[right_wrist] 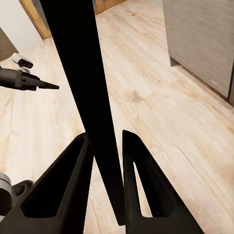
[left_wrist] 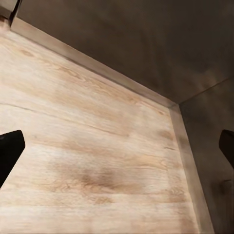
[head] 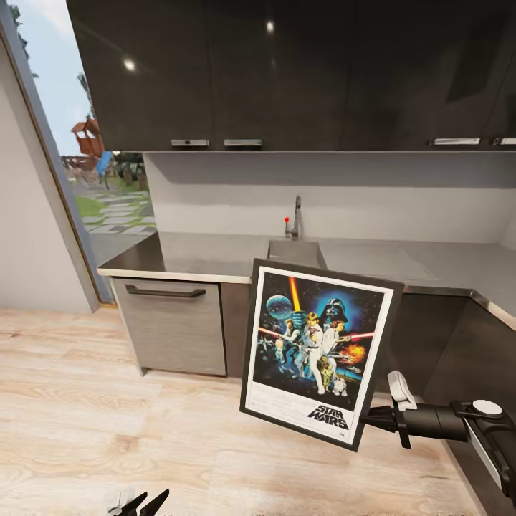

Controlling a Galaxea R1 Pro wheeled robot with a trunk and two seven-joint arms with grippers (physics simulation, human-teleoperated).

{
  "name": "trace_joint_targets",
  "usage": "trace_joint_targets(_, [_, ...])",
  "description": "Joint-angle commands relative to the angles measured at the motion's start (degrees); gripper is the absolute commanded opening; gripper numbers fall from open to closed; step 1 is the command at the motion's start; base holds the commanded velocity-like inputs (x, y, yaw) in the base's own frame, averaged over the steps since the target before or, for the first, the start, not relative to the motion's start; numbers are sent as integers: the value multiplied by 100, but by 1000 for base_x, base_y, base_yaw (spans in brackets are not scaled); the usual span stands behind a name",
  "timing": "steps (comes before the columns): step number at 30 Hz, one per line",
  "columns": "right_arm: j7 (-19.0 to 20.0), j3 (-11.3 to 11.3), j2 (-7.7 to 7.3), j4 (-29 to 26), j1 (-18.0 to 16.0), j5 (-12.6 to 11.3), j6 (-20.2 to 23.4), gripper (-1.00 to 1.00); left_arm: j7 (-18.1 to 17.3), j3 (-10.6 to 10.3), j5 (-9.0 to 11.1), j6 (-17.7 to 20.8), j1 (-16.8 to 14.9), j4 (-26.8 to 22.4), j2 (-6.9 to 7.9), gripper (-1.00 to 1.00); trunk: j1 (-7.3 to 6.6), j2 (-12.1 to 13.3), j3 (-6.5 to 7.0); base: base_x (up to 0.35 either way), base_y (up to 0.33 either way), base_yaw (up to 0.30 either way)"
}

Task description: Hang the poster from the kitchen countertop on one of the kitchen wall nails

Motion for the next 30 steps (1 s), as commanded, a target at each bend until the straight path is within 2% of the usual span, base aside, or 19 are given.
trace_joint_targets(1, [28,-5,0,-2,-4,-3,73,-100,-9,-49,40,-32,-4,4,1,100,-23,38,3,0,0,0])
trace_joint_targets(14, [25,-9,0,1,-4,-3,73,-100,84,-49,37,-32,-4,4,0,100,-308,559,116,0,0,0])
trace_joint_targets(18, [25,-78,0,0,-4,-8,73,-100,138,-49,36,-32,-4,4,-4,100,-396,720,162,0,0,0])
trace_joint_targets(21, [29,-152,0,2,-4,-61,73,-100,150,-49,34,-32,-4,4,-5,100,-462,840,209,0,0,0])
trace_joint_targets(25, [33,-207,0,3,2,-294,69,-100,156,-49,38,-32,-4,4,-7,100,-550,1000,279,0,0,0])
trace_joint_targets(30, [34,-230,0,3,6,-382,68,-100,158,-49,39,-30,-4,4,-7,100,-660,1201,367,0,0,0])
